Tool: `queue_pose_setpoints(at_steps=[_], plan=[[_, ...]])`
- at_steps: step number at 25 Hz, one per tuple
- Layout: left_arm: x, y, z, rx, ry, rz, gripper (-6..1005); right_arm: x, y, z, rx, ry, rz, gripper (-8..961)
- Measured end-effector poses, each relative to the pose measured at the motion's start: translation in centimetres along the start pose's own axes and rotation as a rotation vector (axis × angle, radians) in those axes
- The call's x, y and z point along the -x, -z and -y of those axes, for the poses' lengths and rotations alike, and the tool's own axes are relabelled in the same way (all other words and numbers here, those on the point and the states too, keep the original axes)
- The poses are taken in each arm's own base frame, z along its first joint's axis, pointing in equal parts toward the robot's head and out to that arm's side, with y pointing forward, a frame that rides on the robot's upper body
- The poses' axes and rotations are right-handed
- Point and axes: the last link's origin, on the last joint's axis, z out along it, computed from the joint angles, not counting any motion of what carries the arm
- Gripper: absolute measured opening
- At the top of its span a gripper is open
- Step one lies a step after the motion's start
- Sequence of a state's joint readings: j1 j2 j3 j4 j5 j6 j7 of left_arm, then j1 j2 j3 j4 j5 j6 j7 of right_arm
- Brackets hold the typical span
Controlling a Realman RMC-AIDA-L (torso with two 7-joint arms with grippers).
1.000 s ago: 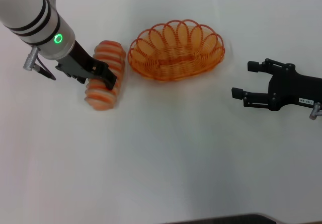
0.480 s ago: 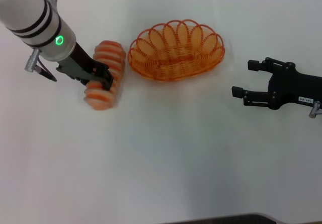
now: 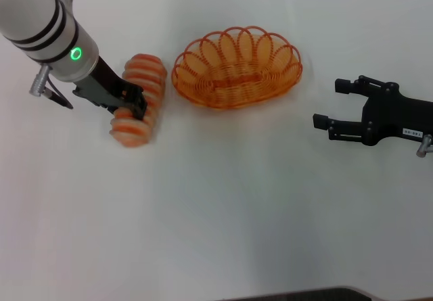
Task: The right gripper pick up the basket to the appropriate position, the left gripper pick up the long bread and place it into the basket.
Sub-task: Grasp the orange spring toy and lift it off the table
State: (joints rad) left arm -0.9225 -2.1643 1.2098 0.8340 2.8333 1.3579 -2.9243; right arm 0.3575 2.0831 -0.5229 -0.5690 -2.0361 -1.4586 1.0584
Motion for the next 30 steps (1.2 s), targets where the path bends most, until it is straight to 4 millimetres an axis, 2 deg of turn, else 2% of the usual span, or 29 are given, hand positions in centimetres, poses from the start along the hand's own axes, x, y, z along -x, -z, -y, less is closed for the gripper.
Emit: queue_pose_setpoints(at_steps=[9,23,30], plan=[[0.0,0.1,0.2,-0.007,-0.001,-0.003,395,0.0,-0.1,-0.1,0.004,0.001,-0.002,917],[-0.6,1.5,1.1,-0.014,0.013,-0.045,269,0.1,-0.1,0.0,0.003,0.002,0.002,917],[-1.7,3.2,1.8,-0.042,-0.005,-0.097,240,0.3,-0.3,0.2,0.002,0.010,-0.001,917]])
